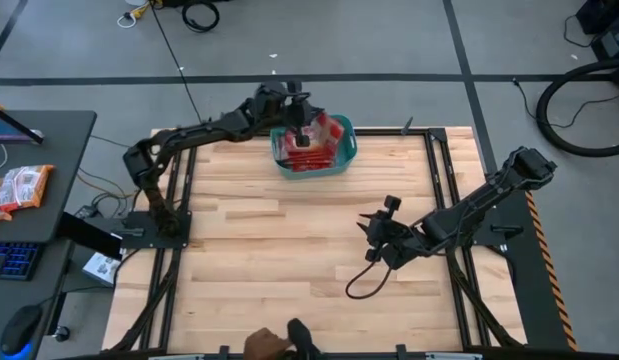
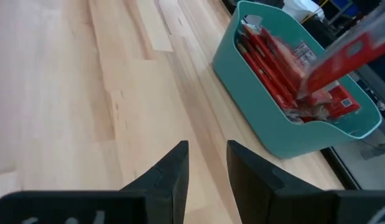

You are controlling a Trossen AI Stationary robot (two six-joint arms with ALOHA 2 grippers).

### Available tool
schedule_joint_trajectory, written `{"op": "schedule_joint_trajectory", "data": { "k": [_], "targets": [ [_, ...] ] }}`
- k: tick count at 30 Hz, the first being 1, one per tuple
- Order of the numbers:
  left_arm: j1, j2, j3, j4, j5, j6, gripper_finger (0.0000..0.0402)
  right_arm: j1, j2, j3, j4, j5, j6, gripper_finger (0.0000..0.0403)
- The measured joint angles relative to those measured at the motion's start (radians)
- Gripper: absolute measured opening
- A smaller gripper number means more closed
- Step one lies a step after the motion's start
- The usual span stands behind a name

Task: Sort popcorn bags into baskets
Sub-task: Put the red popcorn bag into the bin

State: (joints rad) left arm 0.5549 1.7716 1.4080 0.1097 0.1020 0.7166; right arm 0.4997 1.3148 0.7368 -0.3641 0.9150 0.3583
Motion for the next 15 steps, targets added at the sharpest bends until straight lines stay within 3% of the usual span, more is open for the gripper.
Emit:
{"op": "schedule_joint_trajectory", "data": {
  "k": [7,15],
  "targets": [
    [0.034,-0.019,0.001,-0.192,0.039,0.018,0.0,0.019,0.0,0.0,-0.002,0.0,0.004,0.0114],
    [0.032,-0.073,0.001,-0.42,0.016,0.1,0.0003,0.018,0.0,0.0,-0.003,0.0,-0.008,0.0114]
  ]
}}
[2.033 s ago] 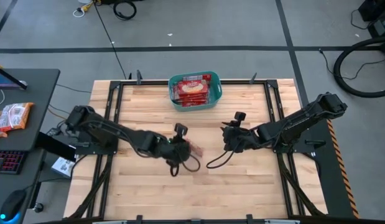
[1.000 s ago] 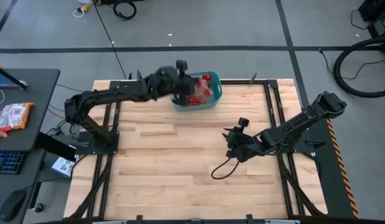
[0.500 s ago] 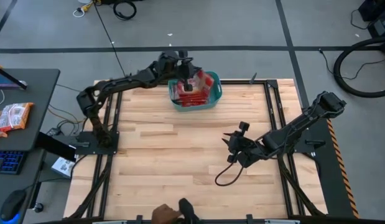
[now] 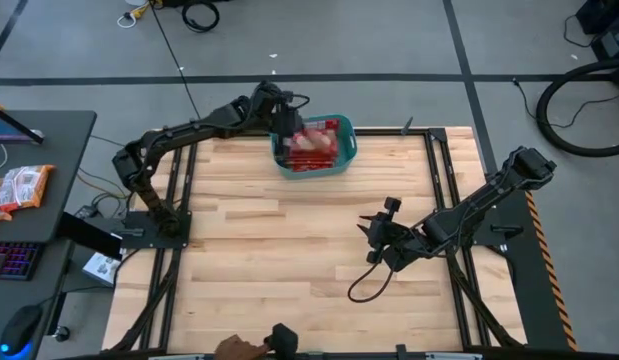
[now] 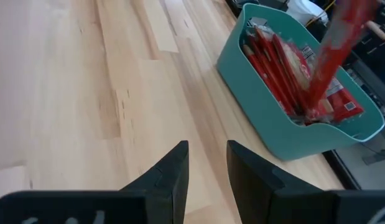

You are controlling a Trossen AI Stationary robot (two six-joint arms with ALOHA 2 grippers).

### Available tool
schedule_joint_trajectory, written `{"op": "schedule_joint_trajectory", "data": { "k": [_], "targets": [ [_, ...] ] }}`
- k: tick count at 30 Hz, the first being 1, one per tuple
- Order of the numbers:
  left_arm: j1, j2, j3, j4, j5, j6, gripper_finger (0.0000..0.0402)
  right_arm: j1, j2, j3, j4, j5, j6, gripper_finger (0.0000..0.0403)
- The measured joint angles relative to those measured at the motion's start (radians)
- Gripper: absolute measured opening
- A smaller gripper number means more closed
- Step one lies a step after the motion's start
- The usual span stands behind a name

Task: Sort popcorn bags into baskets
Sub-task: Put the red popcorn bag into the bin, then return to Home Position

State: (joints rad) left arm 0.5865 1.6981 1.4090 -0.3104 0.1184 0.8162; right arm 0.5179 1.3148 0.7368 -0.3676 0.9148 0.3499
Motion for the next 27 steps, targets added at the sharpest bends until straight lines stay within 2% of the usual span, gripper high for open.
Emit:
{"op": "schedule_joint_trajectory", "data": {
  "k": [4,7,9,16,18,22,24,27],
  "targets": [
    [0.0,-0.003,-0.003,-0.154,-0.12,0.057,0.0004,0.0,0.0,0.0,0.0,0.0,-0.01,0.0114],
    [0.001,0.0,-0.003,-0.197,-0.266,0.048,0.0005,-0.001,0.0,0.0,0.002,0.001,-0.016,0.0114],
    [0.002,0.004,-0.003,-0.198,-0.328,0.017,0.0006,-0.002,0.0,0.0,0.009,0.002,-0.026,0.0114],
    [0.009,0.003,-0.003,-0.196,-0.321,-0.094,0.0008,-0.003,0.0,0.0,0.051,0.006,-0.088,0.0114],
    [0.007,0.003,-0.003,-0.215,-0.352,-0.098,0.0014,-0.003,0.0,0.0,0.054,0.006,-0.093,0.0114],
    [0.002,-0.001,-0.003,-0.271,-0.449,-0.128,0.0057,-0.003,0.0,0.0,0.052,0.008,-0.099,0.0114],
    [-0.003,-0.008,-0.003,-0.292,-0.45,-0.152,0.0082,-0.003,0.0,0.0,0.046,0.008,-0.098,0.0114],
    [-0.006,-0.033,-0.003,-0.321,-0.4,-0.202,0.0109,-0.007,-0.002,0.0,0.031,0.009,-0.08,0.0114]
  ]
}}
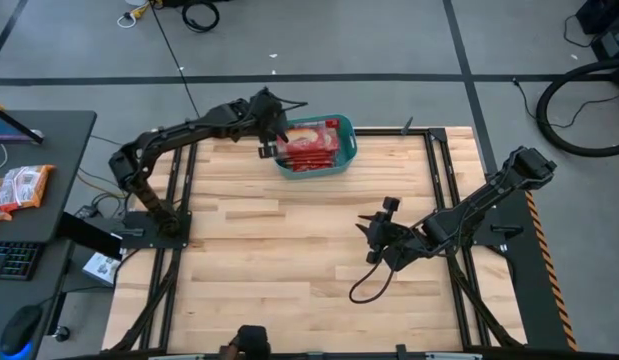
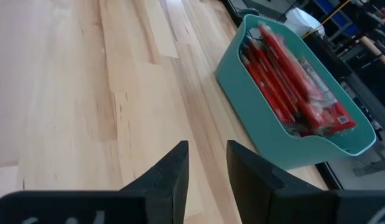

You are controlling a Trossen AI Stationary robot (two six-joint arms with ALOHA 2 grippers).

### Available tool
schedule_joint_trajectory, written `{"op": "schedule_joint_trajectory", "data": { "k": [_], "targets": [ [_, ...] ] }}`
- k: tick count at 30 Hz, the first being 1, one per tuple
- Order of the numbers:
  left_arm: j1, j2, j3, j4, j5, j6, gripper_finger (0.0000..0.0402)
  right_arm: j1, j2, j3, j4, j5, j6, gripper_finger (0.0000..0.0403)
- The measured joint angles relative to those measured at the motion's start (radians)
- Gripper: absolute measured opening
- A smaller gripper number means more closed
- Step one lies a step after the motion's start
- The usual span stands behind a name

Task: Sort popcorn bags into baskets
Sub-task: Return to Home Position

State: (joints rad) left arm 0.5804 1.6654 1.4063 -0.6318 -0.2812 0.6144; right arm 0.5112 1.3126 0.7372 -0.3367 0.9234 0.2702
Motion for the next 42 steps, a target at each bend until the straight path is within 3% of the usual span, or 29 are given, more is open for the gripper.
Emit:
{"op": "schedule_joint_trajectory", "data": {
  "k": [6,14,19,31,42],
  "targets": [
    [-0.023,-0.06,0.0,0.006,0.162,-0.132,0.0118,-0.019,-0.007,0.0,-0.031,0.003,0.039,0.0114],
    [-0.143,-0.156,-0.052,0.071,0.323,-0.214,0.009,-0.021,-0.043,-0.002,-0.156,0.065,0.189,0.0114],
    [-0.205,-0.238,-0.2,0.195,0.333,-0.264,0.0069,-0.023,-0.099,-0.092,-0.061,0.036,0.188,0.0114],
    [-0.256,-0.49,-0.574,0.561,0.33,-0.351,0.0048,-0.152,-0.338,-0.335,0.391,-0.179,-0.05,0.0114],
    [-0.236,-0.718,-0.864,0.925,0.317,-0.36,0.0047,-0.381,-0.66,-0.439,0.428,-0.356,-0.135,0.0114]
  ]
}}
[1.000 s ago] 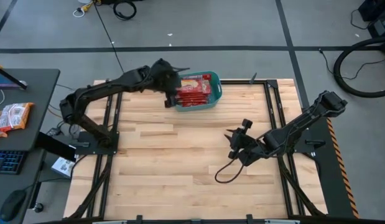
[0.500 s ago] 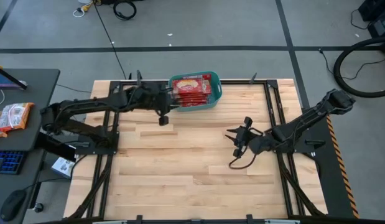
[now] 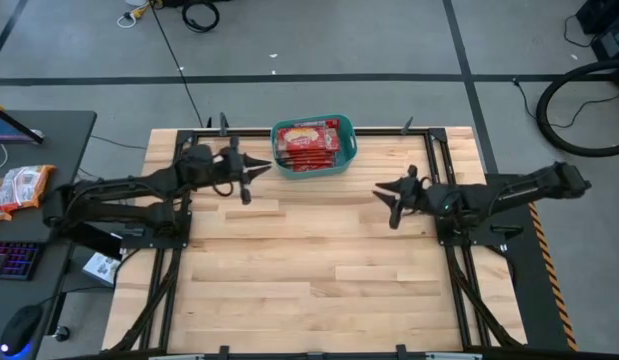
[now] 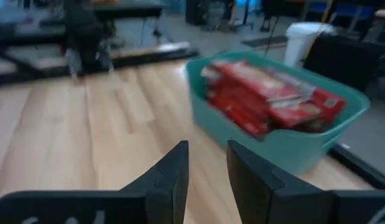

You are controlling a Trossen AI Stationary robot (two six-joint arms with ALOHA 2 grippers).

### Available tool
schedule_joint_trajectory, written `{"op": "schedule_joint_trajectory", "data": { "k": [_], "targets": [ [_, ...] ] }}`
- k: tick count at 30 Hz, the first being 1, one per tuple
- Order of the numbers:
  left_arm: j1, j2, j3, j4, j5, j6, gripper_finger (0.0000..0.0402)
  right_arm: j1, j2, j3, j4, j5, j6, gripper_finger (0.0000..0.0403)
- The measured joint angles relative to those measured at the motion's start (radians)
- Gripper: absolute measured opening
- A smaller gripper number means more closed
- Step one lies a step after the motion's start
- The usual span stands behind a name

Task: Sort popcorn bags into baskets
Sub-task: Return to Home Position

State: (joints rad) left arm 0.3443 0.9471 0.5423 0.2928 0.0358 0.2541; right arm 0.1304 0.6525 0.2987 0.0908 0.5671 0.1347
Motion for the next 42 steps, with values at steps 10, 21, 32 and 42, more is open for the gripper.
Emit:
{"op": "schedule_joint_trajectory", "data": {
  "k": [10,21,32,42],
  "targets": [
    [0.019,-0.292,-0.232,0.128,-0.033,-0.029,0.0047,-0.122,-0.298,-0.106,-0.02,-0.056,-0.008,0.0114],
    [0.016,-0.62,-0.433,0.124,-0.008,-0.093,0.0034,-0.141,-0.578,-0.156,-0.161,-0.054,0.069,0.0114],
    [0.016,-0.874,-0.534,0.037,0.139,-0.165,0.0007,-0.141,-0.638,-0.155,-0.161,0.065,0.098,0.0114],
    [0.016,-0.907,-0.534,0.023,0.143,-0.321,0.0009,-0.141,-0.639,-0.155,-0.155,0.069,0.073,0.0114]
  ]
}}
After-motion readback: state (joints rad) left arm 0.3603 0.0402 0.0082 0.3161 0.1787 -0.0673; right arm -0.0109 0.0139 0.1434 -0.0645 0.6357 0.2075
